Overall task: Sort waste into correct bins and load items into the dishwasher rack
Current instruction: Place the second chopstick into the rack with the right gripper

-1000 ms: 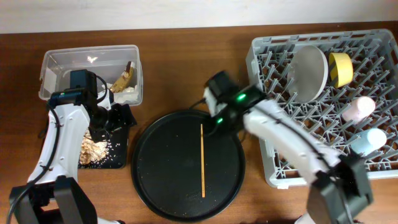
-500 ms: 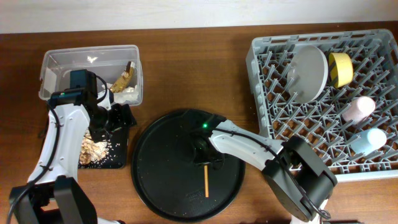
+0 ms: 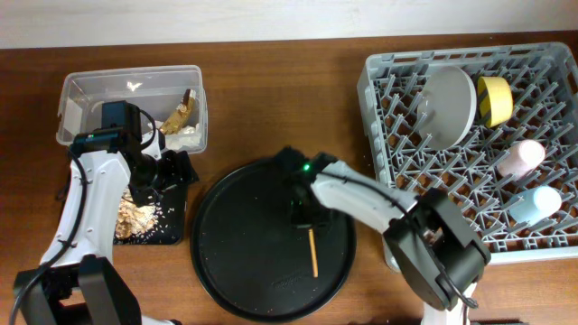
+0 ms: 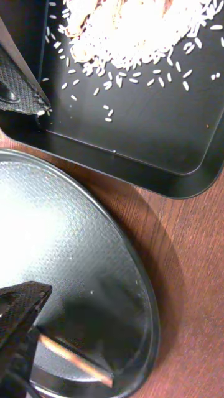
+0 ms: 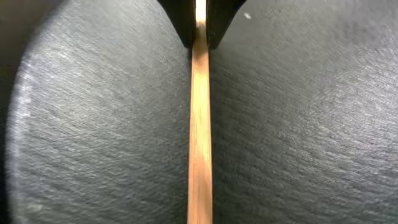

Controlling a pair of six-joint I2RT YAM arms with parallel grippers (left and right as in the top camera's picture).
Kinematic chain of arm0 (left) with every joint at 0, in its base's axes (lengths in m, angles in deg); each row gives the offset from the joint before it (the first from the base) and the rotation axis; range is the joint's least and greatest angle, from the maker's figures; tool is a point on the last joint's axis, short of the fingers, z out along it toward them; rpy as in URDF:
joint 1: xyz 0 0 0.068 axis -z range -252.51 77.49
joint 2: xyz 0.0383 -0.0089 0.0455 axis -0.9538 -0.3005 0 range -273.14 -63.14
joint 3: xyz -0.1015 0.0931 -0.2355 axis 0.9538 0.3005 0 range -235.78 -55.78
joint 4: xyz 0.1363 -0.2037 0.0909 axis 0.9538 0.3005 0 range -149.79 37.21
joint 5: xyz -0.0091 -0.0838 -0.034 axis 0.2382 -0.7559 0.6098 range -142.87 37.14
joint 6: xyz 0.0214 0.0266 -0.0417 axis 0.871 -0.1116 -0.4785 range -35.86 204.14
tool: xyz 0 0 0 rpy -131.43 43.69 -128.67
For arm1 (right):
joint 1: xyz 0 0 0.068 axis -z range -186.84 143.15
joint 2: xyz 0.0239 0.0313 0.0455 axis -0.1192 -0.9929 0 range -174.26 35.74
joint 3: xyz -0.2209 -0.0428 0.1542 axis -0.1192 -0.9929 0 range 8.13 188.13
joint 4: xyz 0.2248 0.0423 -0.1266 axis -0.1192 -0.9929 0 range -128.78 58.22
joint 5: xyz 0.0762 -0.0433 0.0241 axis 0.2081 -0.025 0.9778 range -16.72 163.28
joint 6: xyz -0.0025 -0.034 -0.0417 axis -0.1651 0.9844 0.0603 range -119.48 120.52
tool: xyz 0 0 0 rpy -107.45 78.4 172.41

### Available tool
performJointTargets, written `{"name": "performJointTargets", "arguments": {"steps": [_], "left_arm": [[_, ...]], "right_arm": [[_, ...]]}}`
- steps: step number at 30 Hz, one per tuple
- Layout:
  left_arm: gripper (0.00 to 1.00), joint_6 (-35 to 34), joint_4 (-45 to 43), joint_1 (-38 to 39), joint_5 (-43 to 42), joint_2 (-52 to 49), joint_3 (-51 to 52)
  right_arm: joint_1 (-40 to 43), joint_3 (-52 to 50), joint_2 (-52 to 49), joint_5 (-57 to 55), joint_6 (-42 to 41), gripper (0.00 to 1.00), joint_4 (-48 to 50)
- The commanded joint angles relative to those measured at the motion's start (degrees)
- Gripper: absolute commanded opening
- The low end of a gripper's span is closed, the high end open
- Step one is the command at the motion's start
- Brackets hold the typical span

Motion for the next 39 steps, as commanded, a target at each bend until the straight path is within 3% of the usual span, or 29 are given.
{"name": "performJointTargets", "arguments": {"steps": [1, 10, 19, 33, 35, 37, 39], "left_arm": [[0.85, -0.46, 0.07, -0.2, -0.02, 1.09, -0.07], [0.85, -0.46, 0.28, -0.2, -0.02, 1.09, -0.07], [0.85, -0.48, 0.26, -0.2, -0.04, 1.09, -0.07], [0.85, -0.48, 0.31, -0.17, -0.04, 1.09, -0.07], [0.85, -0.46, 0.31, -0.17, -0.04, 1.09, -0.07], [0.86, -0.46, 0.31, -0.17, -0.26, 1.09, -0.07], [0.93, -0.48, 0.31, -0.17, -0.26, 1.09, -0.07]], "right_arm": [[3.41, 5.66, 0.2, -3.76, 4.94, 0.04, -3.04], [11.61, 18.51, 11.87, -8.9, 12.22, 0.04, -14.01], [26.64, 18.38, 13.97, -8.41, 27.39, 0.04, -20.46], [30.21, 7.58, 12.02, -8.44, 30.88, 0.05, -12.0], [30.21, 7.69, 12.04, -8.44, 30.88, 0.13, -11.74], [30.23, 7.89, 12.33, -8.41, 30.82, 0.27, -12.0], [30.34, 7.98, 13.7, -8.07, 30.18, 0.34, -12.09]]}}
